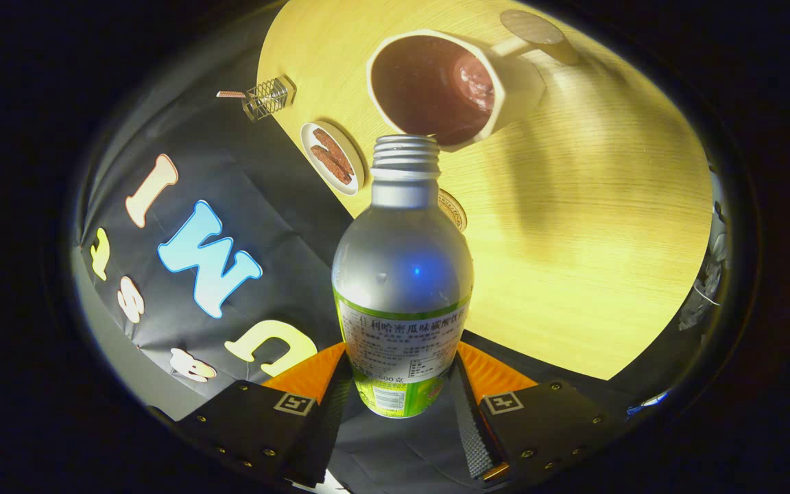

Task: Take the bottle from table, then pour the juice into the cup, finally place the bottle on the coaster

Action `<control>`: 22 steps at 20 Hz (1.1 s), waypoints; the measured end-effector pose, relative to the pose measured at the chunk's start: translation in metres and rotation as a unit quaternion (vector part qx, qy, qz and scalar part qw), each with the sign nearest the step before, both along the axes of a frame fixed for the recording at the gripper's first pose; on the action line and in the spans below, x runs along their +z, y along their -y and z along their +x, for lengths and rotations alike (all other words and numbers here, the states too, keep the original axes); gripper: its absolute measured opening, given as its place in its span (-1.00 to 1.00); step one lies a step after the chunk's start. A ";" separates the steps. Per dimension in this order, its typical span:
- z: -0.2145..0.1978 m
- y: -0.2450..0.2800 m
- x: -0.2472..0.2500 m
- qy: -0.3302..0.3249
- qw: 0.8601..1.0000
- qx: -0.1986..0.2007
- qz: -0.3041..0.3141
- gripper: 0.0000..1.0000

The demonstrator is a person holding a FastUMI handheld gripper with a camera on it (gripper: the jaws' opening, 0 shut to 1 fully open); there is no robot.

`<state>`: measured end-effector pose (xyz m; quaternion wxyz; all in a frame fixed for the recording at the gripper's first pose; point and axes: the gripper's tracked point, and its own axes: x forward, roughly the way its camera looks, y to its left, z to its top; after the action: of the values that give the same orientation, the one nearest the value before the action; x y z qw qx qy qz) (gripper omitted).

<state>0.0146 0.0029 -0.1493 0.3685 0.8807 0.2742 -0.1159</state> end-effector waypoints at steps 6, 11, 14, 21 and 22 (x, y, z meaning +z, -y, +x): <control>-0.004 -0.004 -0.015 -0.007 0.999 0.015 -0.038 0.48; -0.010 -0.016 -0.041 -0.012 0.995 0.036 -0.089 0.48; -0.019 -0.018 -0.054 -0.018 0.989 0.057 -0.137 0.48; -0.024 -0.015 -0.081 -0.016 0.962 0.097 -0.254 0.48; -0.025 -0.014 -0.083 -0.015 0.957 0.106 -0.270 0.48</control>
<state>-0.0103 0.0169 -0.2325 0.5988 0.7124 0.3297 -0.1591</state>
